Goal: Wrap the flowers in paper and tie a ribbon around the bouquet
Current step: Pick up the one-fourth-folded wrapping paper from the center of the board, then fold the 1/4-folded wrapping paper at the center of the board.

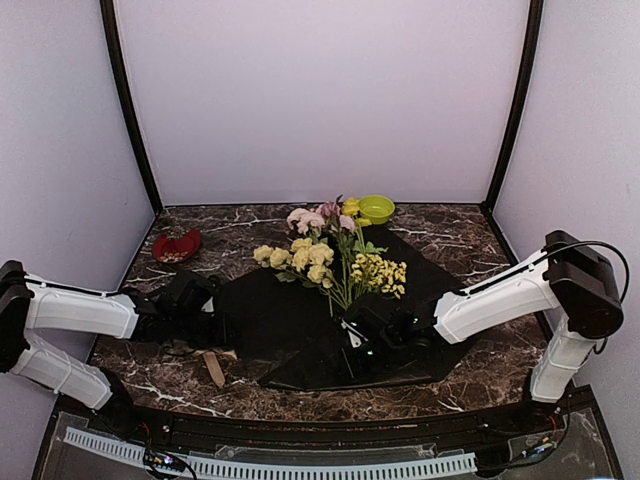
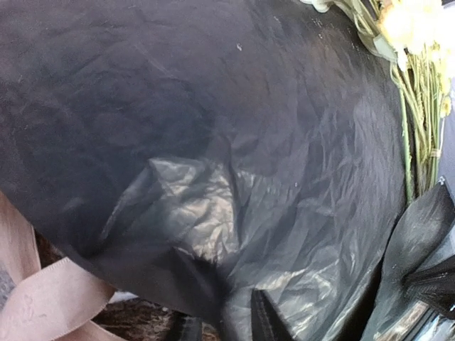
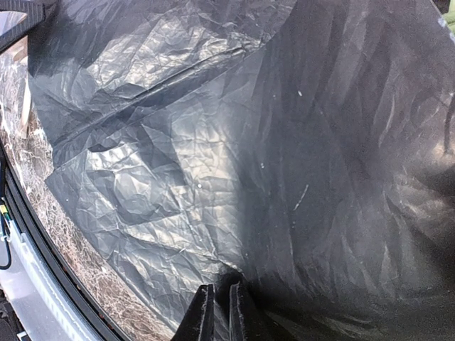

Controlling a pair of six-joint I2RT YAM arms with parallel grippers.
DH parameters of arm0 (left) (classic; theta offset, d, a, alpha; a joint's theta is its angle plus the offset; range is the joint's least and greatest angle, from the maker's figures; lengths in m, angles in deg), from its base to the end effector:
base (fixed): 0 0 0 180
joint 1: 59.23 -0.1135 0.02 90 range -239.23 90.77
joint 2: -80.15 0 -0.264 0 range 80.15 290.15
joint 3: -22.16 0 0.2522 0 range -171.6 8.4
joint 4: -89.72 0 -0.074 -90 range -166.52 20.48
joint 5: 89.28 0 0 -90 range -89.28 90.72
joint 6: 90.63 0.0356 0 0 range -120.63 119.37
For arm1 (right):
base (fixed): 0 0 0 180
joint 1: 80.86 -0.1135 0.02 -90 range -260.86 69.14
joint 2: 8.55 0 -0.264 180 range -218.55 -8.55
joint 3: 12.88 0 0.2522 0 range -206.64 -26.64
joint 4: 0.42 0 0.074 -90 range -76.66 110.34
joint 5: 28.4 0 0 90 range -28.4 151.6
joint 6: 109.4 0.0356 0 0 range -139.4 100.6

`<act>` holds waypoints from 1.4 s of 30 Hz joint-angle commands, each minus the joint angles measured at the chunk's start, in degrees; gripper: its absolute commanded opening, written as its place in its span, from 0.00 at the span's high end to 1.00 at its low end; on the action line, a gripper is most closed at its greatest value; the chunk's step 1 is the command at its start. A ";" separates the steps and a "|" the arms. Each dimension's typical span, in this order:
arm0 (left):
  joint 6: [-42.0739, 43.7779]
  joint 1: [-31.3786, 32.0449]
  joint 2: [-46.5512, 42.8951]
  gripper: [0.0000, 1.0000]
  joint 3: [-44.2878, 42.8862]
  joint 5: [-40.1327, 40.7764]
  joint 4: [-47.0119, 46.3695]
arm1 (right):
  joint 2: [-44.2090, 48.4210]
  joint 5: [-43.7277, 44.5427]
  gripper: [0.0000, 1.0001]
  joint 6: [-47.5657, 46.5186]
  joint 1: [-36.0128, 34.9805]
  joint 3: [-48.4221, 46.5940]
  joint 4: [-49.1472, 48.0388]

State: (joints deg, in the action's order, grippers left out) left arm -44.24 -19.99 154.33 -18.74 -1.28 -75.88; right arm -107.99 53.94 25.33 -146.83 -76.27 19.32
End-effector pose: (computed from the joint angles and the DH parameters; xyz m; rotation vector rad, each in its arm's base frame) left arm 0.1794 -0.1481 0.1481 -0.0792 2.5247 -0.6799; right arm 0.1295 0.3021 0.1351 -0.5718 2.7372 0.8142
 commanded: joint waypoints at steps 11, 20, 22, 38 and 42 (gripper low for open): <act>3.89 2.70 -5.33 1.00 -5.11 -0.47 -1.26 | -2.61 -1.08 0.91 0.45 -1.13 1.11 2.75; 7.58 7.30 0.25 1.00 -15.86 0.59 1.09 | -2.51 -1.74 0.91 1.00 -1.15 1.83 1.39; 8.45 7.55 2.37 1.00 -18.41 0.12 1.10 | -2.43 -1.82 0.91 0.89 -1.24 1.98 1.28; 13.74 9.86 19.39 1.00 -37.41 -6.26 0.03 | 0.23 -3.88 0.90 0.66 -1.76 3.38 -2.28; 14.23 10.88 21.36 1.00 -38.96 -7.29 -0.89 | 2.30 -5.58 0.89 2.02 -1.52 4.75 -5.95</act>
State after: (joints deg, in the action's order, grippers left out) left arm -31.76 -10.15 174.91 -55.26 -6.64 -75.62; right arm -107.44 51.69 25.92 -147.45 -73.86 14.84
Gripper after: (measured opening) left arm 0.005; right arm 0.103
